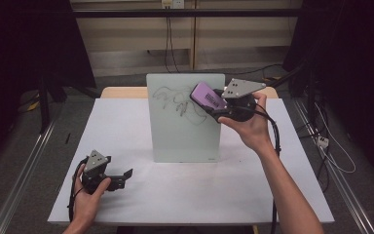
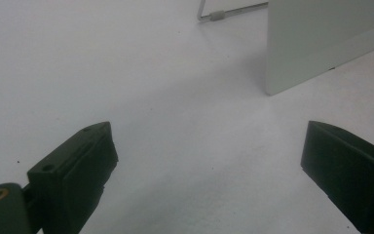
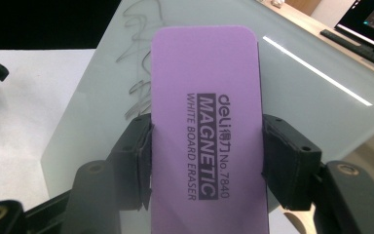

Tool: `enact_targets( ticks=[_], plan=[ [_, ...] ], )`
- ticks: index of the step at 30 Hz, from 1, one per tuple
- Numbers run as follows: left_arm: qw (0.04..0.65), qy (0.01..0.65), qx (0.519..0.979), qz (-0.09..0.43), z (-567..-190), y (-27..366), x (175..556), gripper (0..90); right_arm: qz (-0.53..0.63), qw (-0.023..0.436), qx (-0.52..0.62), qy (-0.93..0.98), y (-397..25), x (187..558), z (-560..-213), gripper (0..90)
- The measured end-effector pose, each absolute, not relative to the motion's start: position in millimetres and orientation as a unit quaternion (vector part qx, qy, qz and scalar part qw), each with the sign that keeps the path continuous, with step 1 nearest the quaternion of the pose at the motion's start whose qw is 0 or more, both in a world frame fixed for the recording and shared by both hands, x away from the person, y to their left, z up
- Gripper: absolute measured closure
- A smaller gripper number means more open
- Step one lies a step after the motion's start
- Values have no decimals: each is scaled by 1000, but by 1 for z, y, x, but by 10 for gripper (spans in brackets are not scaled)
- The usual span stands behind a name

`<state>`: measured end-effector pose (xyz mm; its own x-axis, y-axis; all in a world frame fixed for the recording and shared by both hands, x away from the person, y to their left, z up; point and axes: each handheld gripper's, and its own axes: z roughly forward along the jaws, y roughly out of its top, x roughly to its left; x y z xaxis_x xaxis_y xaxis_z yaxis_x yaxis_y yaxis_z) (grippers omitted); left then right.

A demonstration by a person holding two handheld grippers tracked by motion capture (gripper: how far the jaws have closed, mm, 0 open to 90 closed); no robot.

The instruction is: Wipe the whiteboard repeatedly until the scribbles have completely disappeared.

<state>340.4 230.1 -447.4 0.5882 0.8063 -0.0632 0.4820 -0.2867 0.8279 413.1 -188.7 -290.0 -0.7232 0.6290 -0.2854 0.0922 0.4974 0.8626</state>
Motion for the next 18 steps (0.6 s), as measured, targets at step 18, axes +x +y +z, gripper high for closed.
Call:
enact_targets(
  ticks=[18],
  plan=[
    [431, 413, 780, 188, -447, 231, 341, 55, 450, 267, 219, 823, -179, 411, -306, 419]
  ],
)
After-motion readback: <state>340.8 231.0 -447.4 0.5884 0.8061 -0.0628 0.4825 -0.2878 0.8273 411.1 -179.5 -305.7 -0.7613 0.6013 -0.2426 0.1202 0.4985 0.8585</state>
